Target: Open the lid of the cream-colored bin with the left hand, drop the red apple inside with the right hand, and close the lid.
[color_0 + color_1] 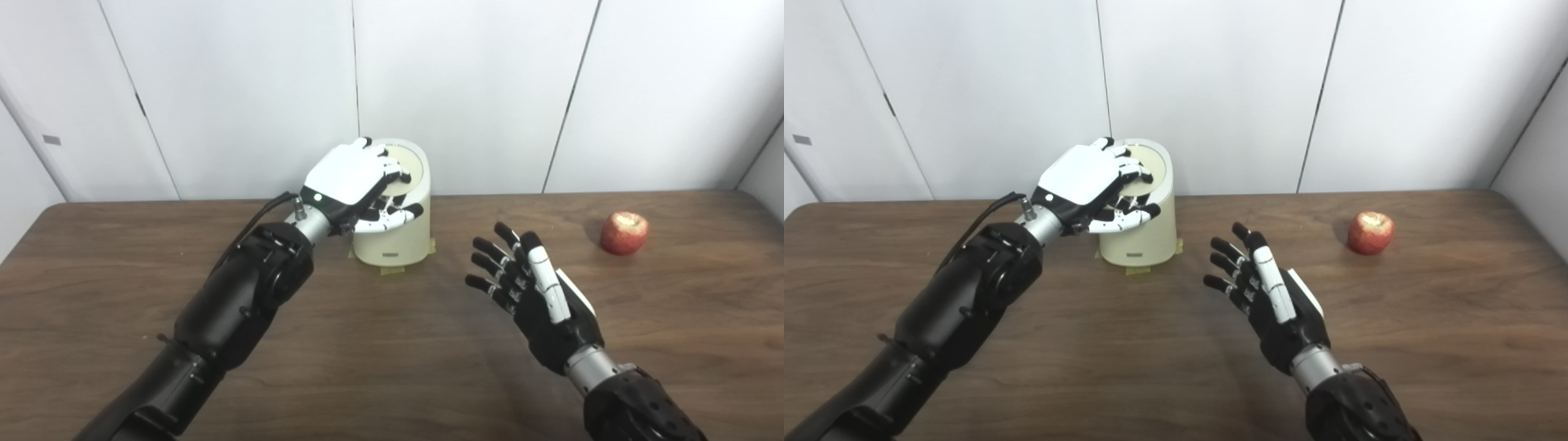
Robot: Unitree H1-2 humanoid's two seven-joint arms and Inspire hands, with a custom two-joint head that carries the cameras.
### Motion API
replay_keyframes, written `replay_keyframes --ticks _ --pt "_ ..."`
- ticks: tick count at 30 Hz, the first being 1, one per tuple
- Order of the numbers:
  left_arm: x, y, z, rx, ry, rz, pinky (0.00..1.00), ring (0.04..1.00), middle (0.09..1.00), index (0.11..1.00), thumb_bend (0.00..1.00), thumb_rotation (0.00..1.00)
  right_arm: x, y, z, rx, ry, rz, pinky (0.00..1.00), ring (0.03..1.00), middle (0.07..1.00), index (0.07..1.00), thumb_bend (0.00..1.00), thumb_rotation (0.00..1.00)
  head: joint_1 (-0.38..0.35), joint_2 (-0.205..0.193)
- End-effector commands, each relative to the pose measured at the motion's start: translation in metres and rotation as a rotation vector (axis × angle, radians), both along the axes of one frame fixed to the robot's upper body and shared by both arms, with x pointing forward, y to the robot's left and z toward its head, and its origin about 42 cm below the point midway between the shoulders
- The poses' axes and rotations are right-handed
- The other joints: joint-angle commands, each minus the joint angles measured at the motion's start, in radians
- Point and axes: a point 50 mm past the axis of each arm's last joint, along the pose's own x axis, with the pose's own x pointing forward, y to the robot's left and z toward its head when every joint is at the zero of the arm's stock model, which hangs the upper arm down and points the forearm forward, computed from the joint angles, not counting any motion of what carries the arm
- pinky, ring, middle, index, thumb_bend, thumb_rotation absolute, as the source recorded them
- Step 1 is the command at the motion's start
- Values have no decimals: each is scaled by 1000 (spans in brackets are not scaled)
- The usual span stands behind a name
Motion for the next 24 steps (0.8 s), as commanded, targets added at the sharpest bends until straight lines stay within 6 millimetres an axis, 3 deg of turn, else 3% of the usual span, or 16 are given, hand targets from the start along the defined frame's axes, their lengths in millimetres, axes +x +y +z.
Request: replay_keyframes --ticks 1,8,14,20,24 --pt "5 3 8 11 6 13 992 835 817 838 459 1000 4 2 23 11 -85 27 820 924 902 1000 590 849 -1 2" --pt "4 4 8 18 8 13 998 908 870 766 465 1000 5 2 23 1 -84 30 817 920 900 1000 596 856 -2 3" --pt "4 3 7 15 15 16 998 861 839 849 463 1000 5 2 23 2 -82 29 823 928 905 1000 593 864 -1 4" --pt "2 4 7 7 -1 7 1000 941 925 826 440 1000 5 2 23 3 -83 35 820 928 905 1000 588 864 -1 5" --pt "2 4 11 -35 -60 6 1000 961 943 901 424 1000 5 2 23 6 -81 37 817 933 909 1000 588 862 -1 7"
